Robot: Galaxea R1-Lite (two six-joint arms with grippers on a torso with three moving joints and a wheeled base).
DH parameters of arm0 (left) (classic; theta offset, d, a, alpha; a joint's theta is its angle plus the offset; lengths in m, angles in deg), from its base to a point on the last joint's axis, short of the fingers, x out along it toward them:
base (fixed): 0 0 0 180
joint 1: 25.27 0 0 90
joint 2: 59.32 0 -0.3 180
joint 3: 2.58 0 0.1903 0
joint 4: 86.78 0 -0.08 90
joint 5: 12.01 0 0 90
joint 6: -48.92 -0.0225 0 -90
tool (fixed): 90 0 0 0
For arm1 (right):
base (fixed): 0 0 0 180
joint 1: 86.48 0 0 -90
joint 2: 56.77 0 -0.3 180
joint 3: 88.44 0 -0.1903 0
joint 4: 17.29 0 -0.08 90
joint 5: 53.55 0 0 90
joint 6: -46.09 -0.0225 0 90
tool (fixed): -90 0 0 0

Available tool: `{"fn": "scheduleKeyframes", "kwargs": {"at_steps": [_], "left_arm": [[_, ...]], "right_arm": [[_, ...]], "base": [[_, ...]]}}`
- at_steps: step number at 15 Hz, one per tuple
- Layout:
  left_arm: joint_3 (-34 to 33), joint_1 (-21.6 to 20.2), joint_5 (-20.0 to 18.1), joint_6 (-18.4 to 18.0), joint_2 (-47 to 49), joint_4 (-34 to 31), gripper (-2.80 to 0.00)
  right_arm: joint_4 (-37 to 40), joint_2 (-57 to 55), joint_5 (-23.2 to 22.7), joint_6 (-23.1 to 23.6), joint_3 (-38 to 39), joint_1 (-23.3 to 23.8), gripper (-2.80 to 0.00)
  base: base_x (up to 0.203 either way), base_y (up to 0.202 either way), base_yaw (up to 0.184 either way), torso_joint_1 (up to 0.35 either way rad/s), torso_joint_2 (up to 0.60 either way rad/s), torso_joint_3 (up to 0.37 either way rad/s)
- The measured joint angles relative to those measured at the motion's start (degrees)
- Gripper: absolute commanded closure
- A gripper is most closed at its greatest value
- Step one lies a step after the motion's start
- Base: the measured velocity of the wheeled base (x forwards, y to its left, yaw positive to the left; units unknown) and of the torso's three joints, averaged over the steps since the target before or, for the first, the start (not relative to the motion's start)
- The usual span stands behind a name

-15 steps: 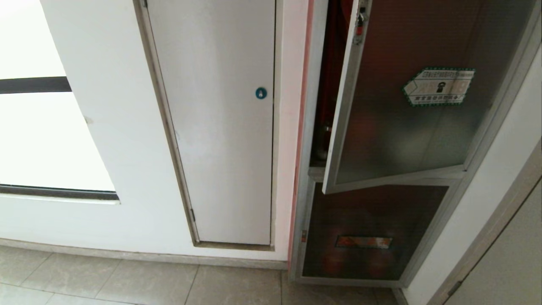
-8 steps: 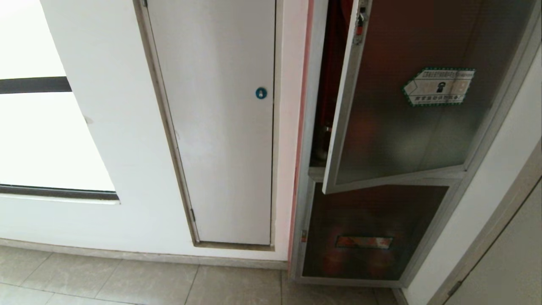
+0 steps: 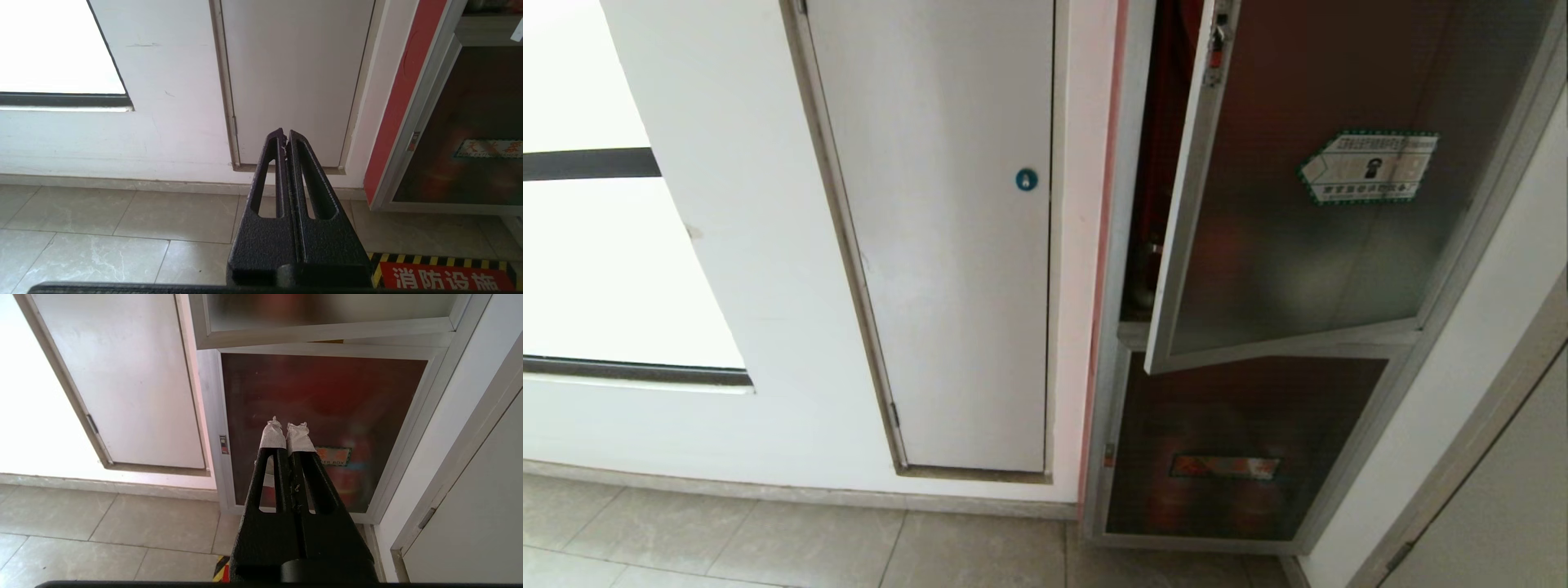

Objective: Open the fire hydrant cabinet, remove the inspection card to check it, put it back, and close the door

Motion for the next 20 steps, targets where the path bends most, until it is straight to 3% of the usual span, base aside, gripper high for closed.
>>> {"fn": "scheduleKeyframes", "kwargs": {"at_steps": [13,20], "left_arm": [[0.0,-0.02,0.0,-0.07,0.0,-0.02,0.0],[0.0,-0.01,0.0,-0.09,0.0,0.09,0.0]], "right_arm": [[0.0,-0.02,-0.01,0.0,0.0,0.0,0.0],[0.02,-0.02,0.01,0.01,0.0,-0.02,0.0]], "base": [[0.0,0.0,0.0,0.0,0.0,0.0],[0.177,0.0,0.001,0.005,0.0,0.002]]}}
